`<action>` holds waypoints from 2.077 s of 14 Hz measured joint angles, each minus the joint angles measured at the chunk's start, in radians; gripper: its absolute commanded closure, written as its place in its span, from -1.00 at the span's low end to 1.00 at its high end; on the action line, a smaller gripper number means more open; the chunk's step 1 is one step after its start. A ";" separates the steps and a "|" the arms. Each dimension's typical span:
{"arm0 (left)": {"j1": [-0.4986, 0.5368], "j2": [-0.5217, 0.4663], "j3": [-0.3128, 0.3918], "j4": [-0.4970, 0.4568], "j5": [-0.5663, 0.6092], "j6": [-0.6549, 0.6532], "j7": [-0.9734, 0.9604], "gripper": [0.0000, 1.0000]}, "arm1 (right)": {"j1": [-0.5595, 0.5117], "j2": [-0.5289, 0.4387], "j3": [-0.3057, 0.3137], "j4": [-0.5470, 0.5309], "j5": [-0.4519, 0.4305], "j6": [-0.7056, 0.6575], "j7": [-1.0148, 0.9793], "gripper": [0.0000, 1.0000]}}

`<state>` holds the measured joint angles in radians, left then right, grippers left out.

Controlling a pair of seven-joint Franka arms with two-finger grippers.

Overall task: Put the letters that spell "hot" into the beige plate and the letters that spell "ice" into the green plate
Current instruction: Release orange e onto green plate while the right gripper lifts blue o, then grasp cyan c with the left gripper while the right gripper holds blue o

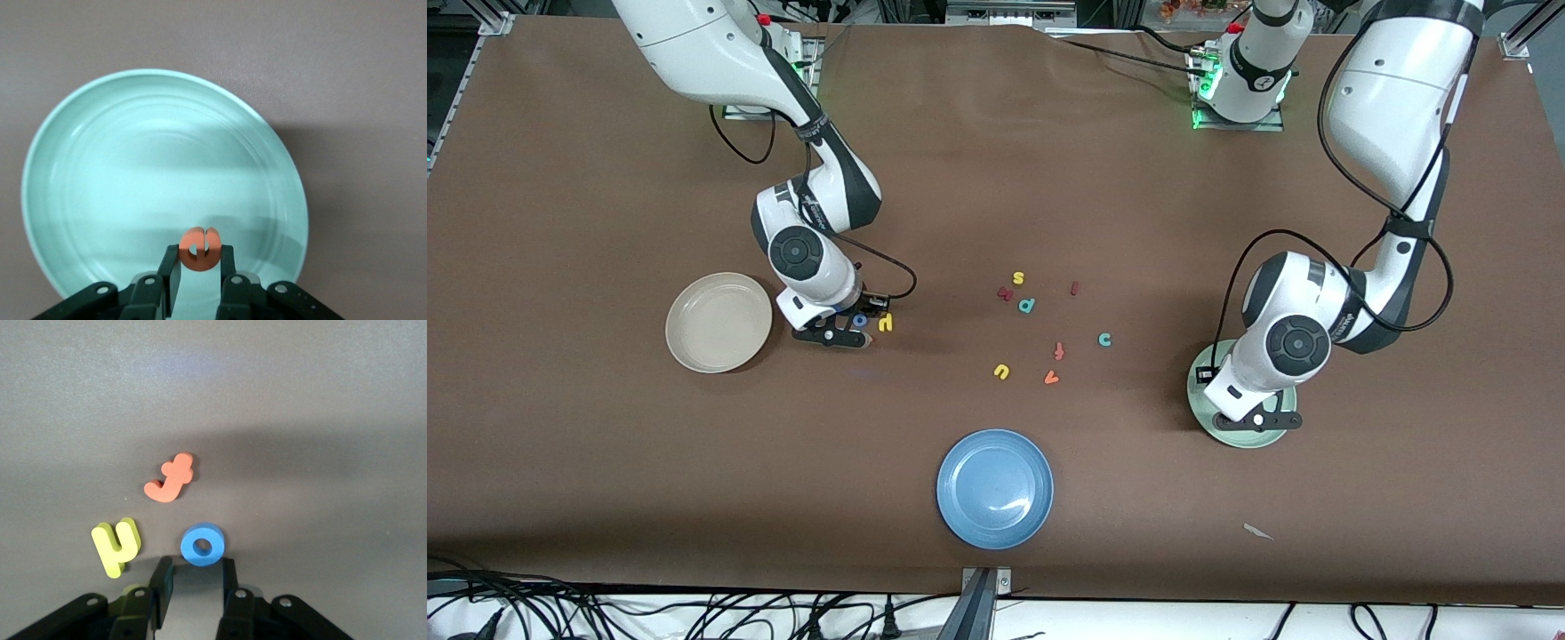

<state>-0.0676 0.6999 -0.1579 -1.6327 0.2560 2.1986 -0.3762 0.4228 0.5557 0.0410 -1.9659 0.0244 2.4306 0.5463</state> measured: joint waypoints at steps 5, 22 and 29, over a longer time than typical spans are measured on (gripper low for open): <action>0.010 0.004 -0.008 -0.017 0.016 0.036 0.001 -1.00 | -0.006 0.000 -0.010 0.000 0.000 0.003 -0.038 0.29; -0.127 0.016 -0.210 -0.017 -0.058 -0.022 -0.171 -0.25 | -0.008 0.001 -0.011 0.003 -0.014 0.014 -0.054 0.29; -0.119 0.030 -0.203 -0.072 -0.022 0.065 -0.189 0.11 | -0.015 0.001 -0.012 0.004 -0.029 0.018 -0.062 0.26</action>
<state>-0.1870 0.7294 -0.3605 -1.7046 0.2345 2.2638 -0.5654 0.4079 0.5572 0.0287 -1.9624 -0.0042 2.4482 0.4840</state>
